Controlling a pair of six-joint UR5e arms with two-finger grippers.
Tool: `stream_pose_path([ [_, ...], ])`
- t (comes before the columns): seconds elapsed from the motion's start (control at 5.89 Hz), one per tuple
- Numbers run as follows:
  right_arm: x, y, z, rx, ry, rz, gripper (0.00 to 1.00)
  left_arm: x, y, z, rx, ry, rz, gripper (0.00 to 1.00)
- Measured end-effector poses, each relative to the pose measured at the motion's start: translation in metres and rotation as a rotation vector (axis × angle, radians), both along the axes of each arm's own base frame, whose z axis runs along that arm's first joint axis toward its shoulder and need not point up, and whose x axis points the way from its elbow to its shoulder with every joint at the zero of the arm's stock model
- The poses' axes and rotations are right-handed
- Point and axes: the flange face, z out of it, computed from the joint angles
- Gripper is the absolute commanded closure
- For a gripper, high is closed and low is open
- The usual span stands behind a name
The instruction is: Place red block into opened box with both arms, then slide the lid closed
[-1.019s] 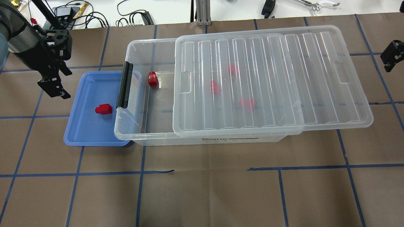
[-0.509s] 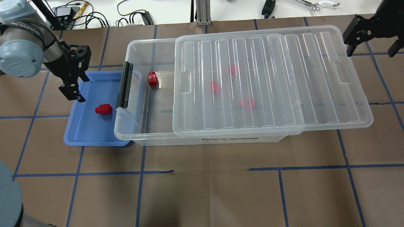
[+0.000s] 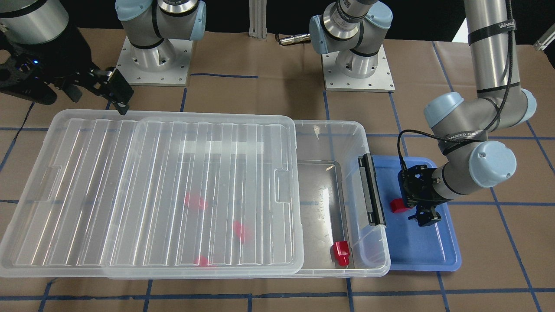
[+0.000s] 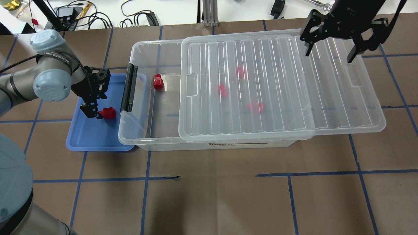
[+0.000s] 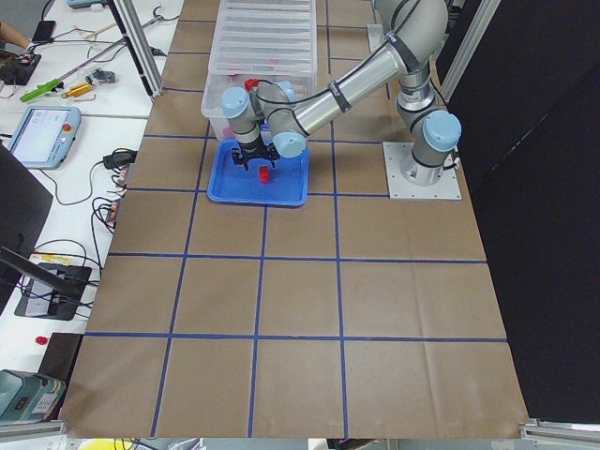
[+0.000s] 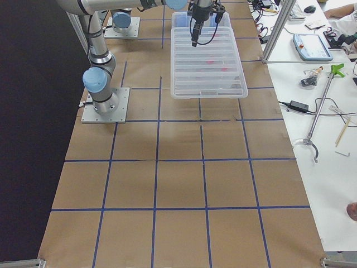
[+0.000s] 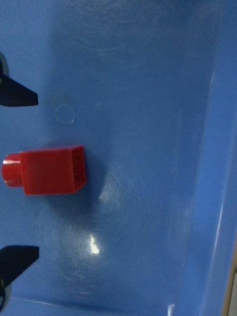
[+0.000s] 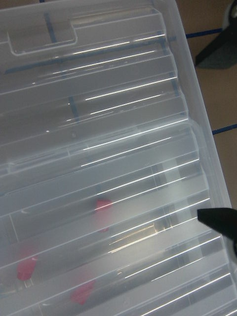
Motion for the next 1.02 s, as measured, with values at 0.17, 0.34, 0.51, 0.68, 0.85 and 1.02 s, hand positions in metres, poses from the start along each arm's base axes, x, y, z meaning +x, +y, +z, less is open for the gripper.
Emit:
stream_pose_path([
  [0.17, 0.009, 0.006, 0.002, -0.003, -0.012, 0.001, 0.00, -0.002, 0.010, -0.015, 0.011, 0.004, 0.003, 0.42],
  [0.34, 0.013, 0.008, 0.000, -0.001, -0.026, 0.001, 0.00, -0.002, 0.011, -0.016, 0.008, 0.005, 0.004, 0.85],
  [0.51, 0.014, 0.008, -0.002, 0.001, -0.031, 0.002, 0.00, 0.001, 0.010, -0.011, -0.004, 0.003, 0.005, 0.99],
  [0.68, 0.014, 0.008, -0.004, 0.004, -0.030, 0.009, 0.00, 0.001, 0.008, -0.004, -0.017, -0.001, 0.004, 0.99],
  [0.85, 0.014, 0.007, -0.005, 0.003, -0.026, 0.016, 0.00, 0.000, 0.006, 0.006, -0.034, -0.004, 0.005, 0.99],
  [1.02, 0.014, 0.007, -0.005, 0.001, -0.025, 0.018, 0.00, -0.002, 0.002, 0.028, -0.046, -0.001, 0.006, 0.99],
])
